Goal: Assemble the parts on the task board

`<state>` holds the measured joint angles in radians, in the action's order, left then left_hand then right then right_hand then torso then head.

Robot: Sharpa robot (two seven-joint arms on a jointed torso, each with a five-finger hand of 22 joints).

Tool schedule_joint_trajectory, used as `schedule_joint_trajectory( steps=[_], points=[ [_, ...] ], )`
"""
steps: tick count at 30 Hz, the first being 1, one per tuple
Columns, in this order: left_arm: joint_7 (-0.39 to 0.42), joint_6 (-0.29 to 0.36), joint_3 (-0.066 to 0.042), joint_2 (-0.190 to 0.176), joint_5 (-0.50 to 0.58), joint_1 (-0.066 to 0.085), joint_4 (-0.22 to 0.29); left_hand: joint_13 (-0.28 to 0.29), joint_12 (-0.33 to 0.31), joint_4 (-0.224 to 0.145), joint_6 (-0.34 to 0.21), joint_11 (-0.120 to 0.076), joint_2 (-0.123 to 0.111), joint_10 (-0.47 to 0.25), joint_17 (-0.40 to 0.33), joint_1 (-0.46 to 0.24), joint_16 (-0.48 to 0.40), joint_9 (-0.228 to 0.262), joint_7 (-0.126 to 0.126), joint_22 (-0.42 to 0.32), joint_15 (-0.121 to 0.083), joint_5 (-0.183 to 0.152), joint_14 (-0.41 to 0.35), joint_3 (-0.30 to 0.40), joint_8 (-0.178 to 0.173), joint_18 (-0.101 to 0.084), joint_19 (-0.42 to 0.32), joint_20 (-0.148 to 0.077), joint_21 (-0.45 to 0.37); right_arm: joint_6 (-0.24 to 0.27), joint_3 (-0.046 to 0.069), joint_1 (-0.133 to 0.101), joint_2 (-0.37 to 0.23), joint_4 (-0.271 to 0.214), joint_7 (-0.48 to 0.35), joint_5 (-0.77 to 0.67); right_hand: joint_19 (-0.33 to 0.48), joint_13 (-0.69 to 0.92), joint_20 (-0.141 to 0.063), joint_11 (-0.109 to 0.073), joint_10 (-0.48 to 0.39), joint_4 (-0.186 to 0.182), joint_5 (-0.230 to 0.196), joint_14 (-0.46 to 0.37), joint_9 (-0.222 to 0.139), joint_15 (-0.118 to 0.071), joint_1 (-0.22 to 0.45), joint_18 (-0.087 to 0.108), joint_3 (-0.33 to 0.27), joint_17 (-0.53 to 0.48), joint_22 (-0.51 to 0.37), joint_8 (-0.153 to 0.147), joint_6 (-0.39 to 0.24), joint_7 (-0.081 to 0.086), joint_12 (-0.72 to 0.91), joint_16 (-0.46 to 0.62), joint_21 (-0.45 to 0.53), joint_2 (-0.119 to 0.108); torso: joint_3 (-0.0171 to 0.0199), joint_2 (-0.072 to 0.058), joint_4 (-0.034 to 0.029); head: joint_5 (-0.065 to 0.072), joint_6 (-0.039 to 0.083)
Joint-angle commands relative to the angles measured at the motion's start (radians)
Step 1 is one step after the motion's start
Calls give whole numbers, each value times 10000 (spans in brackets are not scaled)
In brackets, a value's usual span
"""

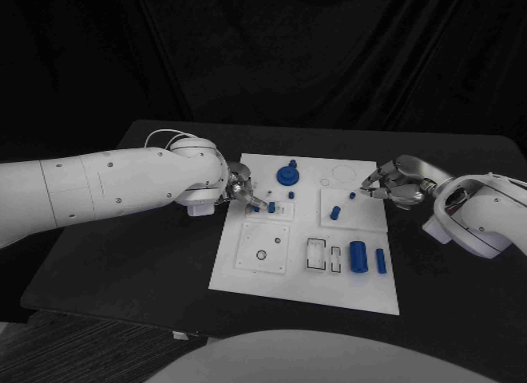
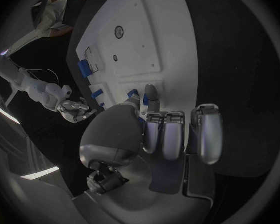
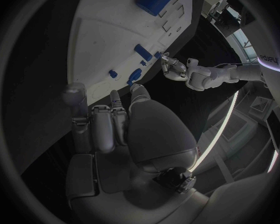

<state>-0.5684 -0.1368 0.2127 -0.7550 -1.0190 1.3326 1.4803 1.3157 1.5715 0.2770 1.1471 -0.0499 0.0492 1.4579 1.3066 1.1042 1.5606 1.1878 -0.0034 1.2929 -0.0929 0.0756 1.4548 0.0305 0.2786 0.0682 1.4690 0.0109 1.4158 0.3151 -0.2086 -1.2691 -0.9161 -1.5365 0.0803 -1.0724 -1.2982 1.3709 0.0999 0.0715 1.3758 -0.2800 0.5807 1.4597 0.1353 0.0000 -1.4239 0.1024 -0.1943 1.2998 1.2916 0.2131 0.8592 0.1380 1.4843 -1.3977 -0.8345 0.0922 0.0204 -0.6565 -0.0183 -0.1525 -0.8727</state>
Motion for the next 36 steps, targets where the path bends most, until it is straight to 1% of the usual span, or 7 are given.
schedule_joint_trajectory(
  steps=[1, 6, 12, 20, 28, 34, 36],
  points=[
    [135, 46, -8, 31, 13, 36, 13, 2551, -7, -54, 126, -109, -31, 1129, 2642, 125, 102, -123, 12, 2352, -108, 136, 1160, -213, -54, -358, 434, -4, 115, -52, 6, 26, 6, 12, 158, -48, 86, 554, 21, -97, 80, -40, 123, 40, -94, -41, -349, 330, 254, 966, 992, 32, -57, 32, -244, 135, 161, 209, 2, 0, 1, -1, 1],
    [142, 23, -8, 57, 13, 49, -12, 2551, -7, -32, -12, -85, -22, 1129, 2642, 170, 102, -172, 51, 2334, -93, 227, 1160, -221, -167, -346, 404, 2, 52, -52, 6, 26, 9, 18, 159, -48, 86, 554, 21, -97, 80, -40, 123, 40, -94, -41, -349, 330, 254, 966, 992, 32, -57, 32, -244, 135, 161, 209, 4, 3, -1, -6, 1],
    [143, -1, -9, 57, 14, 62, -16, 2551, -7, -30, -28, -78, -16, 1129, 2642, 192, 102, -188, 58, 2331, -88, 289, 1160, -218, -192, -344, 398, 6, 40, -53, 6, 26, -2, 16, 164, -48, 93, 551, 22, -97, 76, -39, 125, 38, -95, -40, -355, 333, 262, 963, 988, 32, -56, 33, -247, 138, 180, 212, -3, 0, 7, -2, 1],
    [135, -55, -9, 69, 14, 105, -7, 2551, -7, -40, -31, -74, 2, 1129, 2642, 244, 102, -204, 62, 2332, -81, 398, 1160, -199, -214, -345, 398, 11, 42, -53, 6, 26, 1, 18, 167, -49, 93, 551, 22, -97, 76, -39, 125, 38, -95, -40, -355, 333, 262, 963, 988, 32, -56, 33, -247, 138, 180, 212, -3, -1, 2, -12, 1],
    [111, -169, -9, 96, 14, 151, -60, 2551, -7, -69, -22, -70, 43, 1129, 2642, 417, 102, -251, 63, 2328, -77, 935, 1160, -125, -281, -341, 389, 20, 24, -62, 6, 26, 4, 18, 170, -49, 93, 551, 22, -97, 76, -39, 125, 38, -95, -40, -355, 333, 262, 963, 988, 32, -56, 33, -247, 138, 180, 212, 0, 3, -3, 0, 1],
    [109, -184, -9, 99, 14, 160, -71, 2551, -7, -50, -46, -65, 56, 1129, 2642, 438, 102, -270, 71, 2324, -74, 1108, 1160, -105, -316, -338, 383, 23, 10, -65, 6, 27, 17, 26, 167, -49, 95, 554, 23, -95, 82, -37, 131, 39, -96, -39, -371, 333, 282, 967, 988, 31, -54, 33, -244, 132, 182, 216, 2, -3, -3, -16, 1],
    [110, -185, -9, 106, 14, 162, -75, 2551, -7, -23, -83, -57, 62, 1129, 2642, 477, 102, -305, 78, 2323, -68, 1462, 1160, -65, -373, -338, 380, 27, 5, -66, 6, 27, 21, 27, 166, -49, 95, 554, 23, -95, 82, -37, 131, 39, -96, -39, -371, 333, 282, 967, 988, 31, -54, 33, -244, 132, 182, 216, 0, -7, -2, -18, 1]
  ],
)
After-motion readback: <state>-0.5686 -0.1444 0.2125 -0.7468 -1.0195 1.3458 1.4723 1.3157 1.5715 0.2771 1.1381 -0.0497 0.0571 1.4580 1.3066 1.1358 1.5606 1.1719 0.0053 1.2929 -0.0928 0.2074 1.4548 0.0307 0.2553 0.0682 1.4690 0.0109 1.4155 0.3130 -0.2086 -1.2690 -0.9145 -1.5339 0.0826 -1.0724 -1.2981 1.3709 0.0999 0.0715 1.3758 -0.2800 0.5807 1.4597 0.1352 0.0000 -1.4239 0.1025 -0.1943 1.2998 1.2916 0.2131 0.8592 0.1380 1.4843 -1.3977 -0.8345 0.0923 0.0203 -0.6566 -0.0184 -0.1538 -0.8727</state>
